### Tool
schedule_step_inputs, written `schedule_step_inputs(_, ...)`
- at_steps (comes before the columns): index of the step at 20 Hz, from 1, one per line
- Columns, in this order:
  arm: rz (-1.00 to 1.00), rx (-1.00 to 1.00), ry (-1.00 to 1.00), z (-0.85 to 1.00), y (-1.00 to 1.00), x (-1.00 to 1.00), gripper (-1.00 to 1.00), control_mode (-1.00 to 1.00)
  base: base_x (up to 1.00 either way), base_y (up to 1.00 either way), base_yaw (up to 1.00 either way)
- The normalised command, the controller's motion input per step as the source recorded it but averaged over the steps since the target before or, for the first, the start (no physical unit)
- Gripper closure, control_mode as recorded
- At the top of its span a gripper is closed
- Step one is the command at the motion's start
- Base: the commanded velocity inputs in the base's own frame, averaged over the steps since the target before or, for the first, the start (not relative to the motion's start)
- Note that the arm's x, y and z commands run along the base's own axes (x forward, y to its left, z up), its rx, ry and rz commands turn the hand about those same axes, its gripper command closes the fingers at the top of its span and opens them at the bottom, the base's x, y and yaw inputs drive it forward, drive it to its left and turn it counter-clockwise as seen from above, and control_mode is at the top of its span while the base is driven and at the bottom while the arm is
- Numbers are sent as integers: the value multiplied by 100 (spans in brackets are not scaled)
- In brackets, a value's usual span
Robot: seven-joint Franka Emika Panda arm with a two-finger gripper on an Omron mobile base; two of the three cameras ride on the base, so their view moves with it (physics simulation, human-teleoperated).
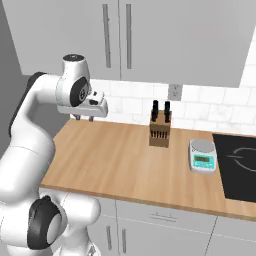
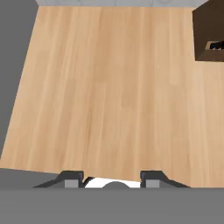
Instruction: Take a straw from the drawer in front and place it inside the glass cup on the dining counter.
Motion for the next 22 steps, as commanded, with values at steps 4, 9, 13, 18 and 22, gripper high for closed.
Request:
schedule_step_inputs(4, 0, 0, 0, 0, 1, 0, -100, 100, -23, -4, 10)
schedule_step_inputs(9, 0, 0, 0, 0, 0, 0, -100, 100, -63, -19, 36)
schedule_step_inputs(13, 0, 0, 0, 0, 0, 0, -100, 100, -63, -35, 51)
schedule_step_inputs(18, 0, 0, 0, 0, 0, 0, -100, 100, -50, -78, 49)
schedule_step_inputs(22, 0, 0, 0, 0, 0, 0, -100, 100, -38, -71, 42)
